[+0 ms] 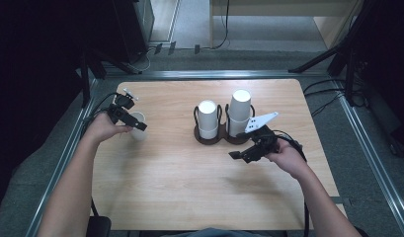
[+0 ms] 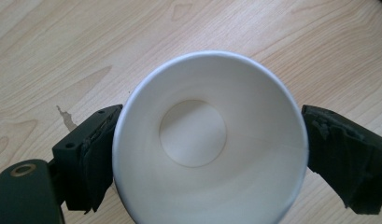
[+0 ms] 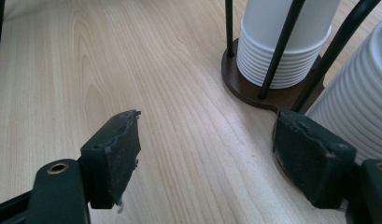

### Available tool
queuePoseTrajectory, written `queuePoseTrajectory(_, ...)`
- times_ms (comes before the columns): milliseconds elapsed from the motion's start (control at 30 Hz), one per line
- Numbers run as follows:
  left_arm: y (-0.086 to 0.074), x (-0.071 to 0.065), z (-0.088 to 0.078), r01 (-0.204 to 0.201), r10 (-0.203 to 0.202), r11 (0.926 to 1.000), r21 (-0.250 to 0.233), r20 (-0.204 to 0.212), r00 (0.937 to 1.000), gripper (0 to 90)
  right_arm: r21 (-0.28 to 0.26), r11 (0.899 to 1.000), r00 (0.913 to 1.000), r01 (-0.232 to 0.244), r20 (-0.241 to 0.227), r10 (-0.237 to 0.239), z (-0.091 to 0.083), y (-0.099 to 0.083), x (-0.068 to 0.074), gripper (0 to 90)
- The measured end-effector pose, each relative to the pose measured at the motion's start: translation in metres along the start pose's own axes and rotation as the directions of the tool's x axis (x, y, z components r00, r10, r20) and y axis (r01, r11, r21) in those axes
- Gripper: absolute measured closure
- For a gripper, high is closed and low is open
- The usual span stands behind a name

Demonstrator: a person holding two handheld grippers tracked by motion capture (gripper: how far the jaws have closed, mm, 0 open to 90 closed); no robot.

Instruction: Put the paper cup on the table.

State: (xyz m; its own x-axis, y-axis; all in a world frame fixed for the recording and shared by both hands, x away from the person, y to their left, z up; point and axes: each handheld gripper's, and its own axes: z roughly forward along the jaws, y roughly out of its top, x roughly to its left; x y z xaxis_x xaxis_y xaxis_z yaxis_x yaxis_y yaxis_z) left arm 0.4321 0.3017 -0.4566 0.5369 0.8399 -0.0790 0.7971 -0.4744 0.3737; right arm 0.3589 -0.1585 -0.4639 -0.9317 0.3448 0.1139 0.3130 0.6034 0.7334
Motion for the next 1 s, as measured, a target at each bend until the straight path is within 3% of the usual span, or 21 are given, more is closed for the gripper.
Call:
queuePoseTrajectory(333, -0.004, 0.002, -0.012, 0.014, -0.013, 0.9988, -0.046, 0.028, 0.9995, 8.5, 0.009, 1.0, 1.0, 0.002, -0.004, -0.002, 0.001, 0.0, 0.001, 23.0)
queuePoseTrajectory(633, -0.005, 0.003, -0.03, 0.033, -0.027, 0.9917, -0.124, 0.053, 0.9983, 9.0, 0.024, 1.0, 0.9999, 0.012, -0.005, -0.012, 0.004, 0.0, 0.002, 23.1)
queuePoseTrajectory(1000, 0.003, -0.011, -0.049, 0.01, -0.002, 0.9831, -0.183, 0.045, 0.999, 9.3, 0.028, 1.0, 0.9999, 0.014, -0.004, -0.014, 0.005, 0.0, 0.003, 23.1)
